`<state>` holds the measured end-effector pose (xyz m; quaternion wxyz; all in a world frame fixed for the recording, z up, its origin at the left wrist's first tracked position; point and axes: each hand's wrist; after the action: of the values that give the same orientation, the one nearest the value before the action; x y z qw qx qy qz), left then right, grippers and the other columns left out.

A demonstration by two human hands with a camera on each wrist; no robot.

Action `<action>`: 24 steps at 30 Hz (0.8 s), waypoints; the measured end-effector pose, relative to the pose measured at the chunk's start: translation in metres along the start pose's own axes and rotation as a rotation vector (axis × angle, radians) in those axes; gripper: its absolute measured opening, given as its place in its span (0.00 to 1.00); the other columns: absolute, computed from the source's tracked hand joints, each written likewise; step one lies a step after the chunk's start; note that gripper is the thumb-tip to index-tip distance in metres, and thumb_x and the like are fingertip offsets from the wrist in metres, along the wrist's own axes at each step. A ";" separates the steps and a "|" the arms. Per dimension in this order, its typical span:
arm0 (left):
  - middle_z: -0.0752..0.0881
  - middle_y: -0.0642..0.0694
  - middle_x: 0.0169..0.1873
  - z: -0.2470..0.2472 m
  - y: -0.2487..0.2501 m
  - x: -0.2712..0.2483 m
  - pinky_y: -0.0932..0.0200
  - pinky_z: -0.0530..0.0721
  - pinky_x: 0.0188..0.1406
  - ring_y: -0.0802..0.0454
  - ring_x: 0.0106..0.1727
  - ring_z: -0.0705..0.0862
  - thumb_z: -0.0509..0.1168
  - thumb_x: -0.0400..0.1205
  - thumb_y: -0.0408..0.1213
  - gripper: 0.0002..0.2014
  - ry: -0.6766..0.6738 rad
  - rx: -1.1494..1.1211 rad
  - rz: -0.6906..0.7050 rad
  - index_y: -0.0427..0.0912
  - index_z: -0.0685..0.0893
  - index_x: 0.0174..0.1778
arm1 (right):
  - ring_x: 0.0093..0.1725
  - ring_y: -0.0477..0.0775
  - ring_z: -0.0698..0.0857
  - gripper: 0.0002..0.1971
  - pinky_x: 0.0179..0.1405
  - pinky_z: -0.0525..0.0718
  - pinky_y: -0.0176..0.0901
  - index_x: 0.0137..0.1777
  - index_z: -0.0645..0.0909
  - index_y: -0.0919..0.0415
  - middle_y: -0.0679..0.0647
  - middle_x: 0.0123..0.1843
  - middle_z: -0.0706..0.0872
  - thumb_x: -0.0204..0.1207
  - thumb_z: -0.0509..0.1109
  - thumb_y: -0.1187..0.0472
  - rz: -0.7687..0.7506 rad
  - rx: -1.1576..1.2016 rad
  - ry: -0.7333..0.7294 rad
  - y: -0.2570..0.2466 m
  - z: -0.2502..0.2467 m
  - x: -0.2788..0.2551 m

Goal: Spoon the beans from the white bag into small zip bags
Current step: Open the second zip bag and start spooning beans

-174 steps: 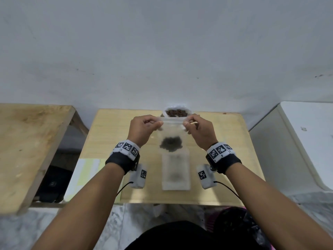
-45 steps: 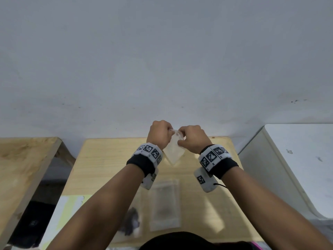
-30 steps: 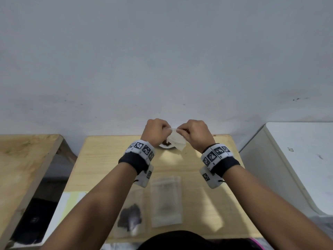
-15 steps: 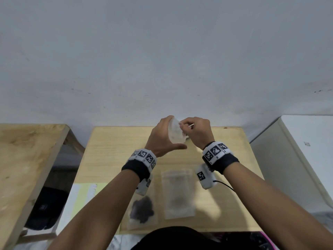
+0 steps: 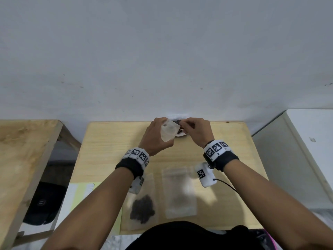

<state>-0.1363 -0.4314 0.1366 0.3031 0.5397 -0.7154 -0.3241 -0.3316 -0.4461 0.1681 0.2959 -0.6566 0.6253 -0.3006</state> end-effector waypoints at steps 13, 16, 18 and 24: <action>0.75 0.45 0.69 0.009 -0.035 0.040 0.46 0.78 0.64 0.45 0.66 0.76 0.77 0.69 0.48 0.40 -0.089 0.187 -0.275 0.41 0.69 0.75 | 0.59 0.61 0.87 0.15 0.59 0.82 0.45 0.61 0.85 0.61 0.60 0.55 0.91 0.82 0.68 0.53 0.366 -0.201 -0.034 0.097 0.008 0.041; 0.76 0.44 0.66 0.014 -0.034 0.049 0.49 0.78 0.60 0.44 0.64 0.77 0.76 0.70 0.44 0.35 -0.095 0.227 -0.290 0.41 0.71 0.72 | 0.54 0.56 0.89 0.09 0.53 0.79 0.36 0.54 0.89 0.58 0.57 0.48 0.93 0.79 0.69 0.57 0.374 -0.129 -0.024 0.096 0.010 0.049; 0.77 0.43 0.65 0.017 -0.033 0.054 0.45 0.80 0.61 0.43 0.64 0.78 0.76 0.70 0.42 0.33 -0.114 0.234 -0.304 0.40 0.72 0.70 | 0.50 0.52 0.87 0.08 0.51 0.78 0.35 0.53 0.89 0.56 0.53 0.47 0.92 0.79 0.71 0.56 0.348 -0.054 0.016 0.092 0.012 0.053; 0.78 0.44 0.64 0.028 -0.039 0.059 0.44 0.81 0.62 0.44 0.66 0.78 0.75 0.68 0.45 0.34 -0.161 0.243 -0.331 0.42 0.73 0.70 | 0.46 0.51 0.90 0.09 0.49 0.83 0.38 0.50 0.90 0.52 0.50 0.41 0.92 0.82 0.67 0.55 0.400 0.154 0.040 0.082 0.028 0.063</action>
<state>-0.1497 -0.4931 0.0931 0.1205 0.6546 -0.6728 -0.3230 -0.3606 -0.5124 0.0894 0.3863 -0.4888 0.7241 -0.2958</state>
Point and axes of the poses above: each hand's wrist, its own x-axis towards the middle knuckle, its own z-axis out of the palm, y = z × x
